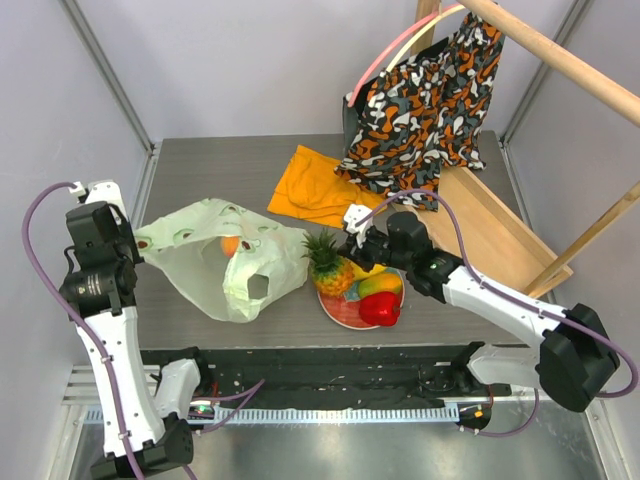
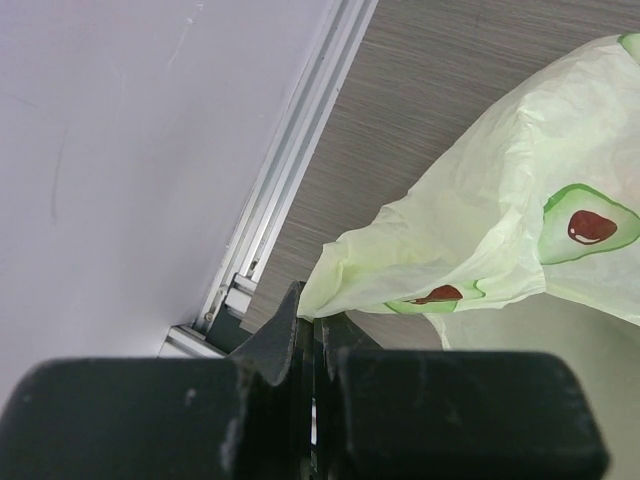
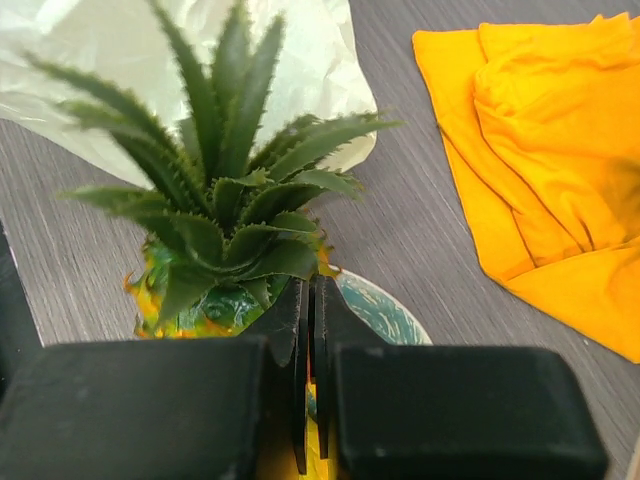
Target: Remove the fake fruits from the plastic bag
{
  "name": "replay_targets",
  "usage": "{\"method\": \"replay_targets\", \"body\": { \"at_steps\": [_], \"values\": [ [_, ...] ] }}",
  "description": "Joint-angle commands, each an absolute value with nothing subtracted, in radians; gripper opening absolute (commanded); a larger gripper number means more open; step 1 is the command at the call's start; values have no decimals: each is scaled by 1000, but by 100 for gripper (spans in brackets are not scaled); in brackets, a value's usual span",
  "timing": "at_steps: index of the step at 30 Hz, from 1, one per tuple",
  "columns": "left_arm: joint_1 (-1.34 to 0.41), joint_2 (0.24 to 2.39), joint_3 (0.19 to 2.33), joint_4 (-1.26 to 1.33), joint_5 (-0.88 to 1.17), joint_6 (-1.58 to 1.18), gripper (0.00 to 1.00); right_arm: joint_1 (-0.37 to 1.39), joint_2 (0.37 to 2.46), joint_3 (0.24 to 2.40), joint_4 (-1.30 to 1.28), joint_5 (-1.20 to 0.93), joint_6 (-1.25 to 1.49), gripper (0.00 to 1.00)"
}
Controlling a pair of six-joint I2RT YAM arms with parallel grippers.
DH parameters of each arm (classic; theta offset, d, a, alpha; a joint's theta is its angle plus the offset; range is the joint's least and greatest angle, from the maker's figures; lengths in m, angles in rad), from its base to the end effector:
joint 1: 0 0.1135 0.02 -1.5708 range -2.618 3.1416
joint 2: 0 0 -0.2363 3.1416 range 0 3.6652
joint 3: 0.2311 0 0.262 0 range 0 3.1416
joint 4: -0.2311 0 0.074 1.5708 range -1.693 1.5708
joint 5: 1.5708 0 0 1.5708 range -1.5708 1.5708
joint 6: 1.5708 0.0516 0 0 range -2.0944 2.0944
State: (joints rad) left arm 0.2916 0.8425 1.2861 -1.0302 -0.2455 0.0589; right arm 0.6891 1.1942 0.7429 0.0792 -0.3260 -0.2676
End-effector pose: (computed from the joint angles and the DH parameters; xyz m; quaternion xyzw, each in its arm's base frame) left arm 0.1598 0.0611 0.3848 -0.1590 0.8621 0.1880 0.4429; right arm 0.2235 0.2056 0.2313 -0.4563 0.6812 0.2475 0.5163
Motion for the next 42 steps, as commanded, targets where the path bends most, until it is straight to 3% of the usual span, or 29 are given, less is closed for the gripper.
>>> {"method": "replay_targets", "body": {
  "at_steps": [1, 12, 17, 19, 21, 26, 37, 42],
  "values": [
    [305, 845, 1279, -1017, -212, 43, 0, 689, 1232, 742, 221, -348, -268, 1],
    [307, 851, 1272, -1014, -184, 43, 0, 689, 1224, 683, 203, -301, -353, 2],
    [308, 856, 1269, -1012, -173, 43, 0, 690, 1212, 673, 164, -270, -368, 11],
    [308, 857, 1269, -1011, -169, 43, 0, 689, 1207, 673, 144, -267, -371, 23],
    [308, 856, 1264, -1006, -164, 43, 0, 690, 1198, 678, 127, -264, -371, 24],
    [308, 856, 1255, -1003, -147, 40, 0, 689, 1183, 690, 94, -239, -390, 40],
    [308, 844, 1239, -1000, -126, 41, 0, 690, 1183, 706, 57, -224, -397, 44],
    [308, 835, 1252, -1034, -62, 90, 0, 689, 1123, 816, -38, -238, -385, 56]
  ]
}}
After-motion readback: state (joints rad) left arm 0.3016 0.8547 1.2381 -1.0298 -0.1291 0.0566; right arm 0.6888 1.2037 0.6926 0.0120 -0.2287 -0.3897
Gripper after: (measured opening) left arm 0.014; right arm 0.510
